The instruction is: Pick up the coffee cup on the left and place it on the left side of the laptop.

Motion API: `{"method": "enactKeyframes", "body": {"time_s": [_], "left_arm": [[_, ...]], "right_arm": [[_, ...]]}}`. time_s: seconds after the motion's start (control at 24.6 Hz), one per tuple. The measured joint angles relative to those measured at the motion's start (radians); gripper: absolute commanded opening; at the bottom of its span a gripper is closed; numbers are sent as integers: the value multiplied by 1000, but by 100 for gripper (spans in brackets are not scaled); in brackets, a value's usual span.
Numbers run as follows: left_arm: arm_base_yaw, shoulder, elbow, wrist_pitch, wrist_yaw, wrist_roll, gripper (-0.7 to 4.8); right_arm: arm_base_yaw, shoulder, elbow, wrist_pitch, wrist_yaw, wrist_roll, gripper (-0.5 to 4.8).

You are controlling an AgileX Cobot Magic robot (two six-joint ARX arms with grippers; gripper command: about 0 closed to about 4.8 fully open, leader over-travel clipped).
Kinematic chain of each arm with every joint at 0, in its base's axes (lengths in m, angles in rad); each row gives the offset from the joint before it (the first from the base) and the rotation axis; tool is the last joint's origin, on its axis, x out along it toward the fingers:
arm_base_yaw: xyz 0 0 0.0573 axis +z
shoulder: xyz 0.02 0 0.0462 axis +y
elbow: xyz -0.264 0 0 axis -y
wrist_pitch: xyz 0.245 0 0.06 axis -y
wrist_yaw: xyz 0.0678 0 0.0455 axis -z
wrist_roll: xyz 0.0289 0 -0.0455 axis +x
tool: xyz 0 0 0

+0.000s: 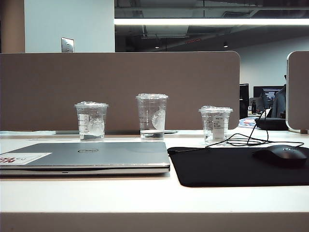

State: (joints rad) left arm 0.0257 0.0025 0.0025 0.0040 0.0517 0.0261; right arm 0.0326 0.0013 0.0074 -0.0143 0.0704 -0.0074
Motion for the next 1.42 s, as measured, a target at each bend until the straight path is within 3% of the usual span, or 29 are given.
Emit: {"method": "enactKeyframes", "body": {"time_s": [0.37,0.61,0.81,1.18,1.42], "left_arm": [[0,0,5,47,0,-27,-5],[0,36,100,58,-58,-80,-5],[-10,206,163,60,-64,-84,-5],[-109,543,295,247,-81,-87,-5],[-169,779,399,350,-115,-87,-5]], "right_arm": [[0,0,4,-2,-1,10,-2],[0,16,173,7,-3,12,-2],[1,106,280,-1,-76,11,-2],[9,280,415,48,-201,11,-3],[102,404,500,50,-203,11,-4]]}}
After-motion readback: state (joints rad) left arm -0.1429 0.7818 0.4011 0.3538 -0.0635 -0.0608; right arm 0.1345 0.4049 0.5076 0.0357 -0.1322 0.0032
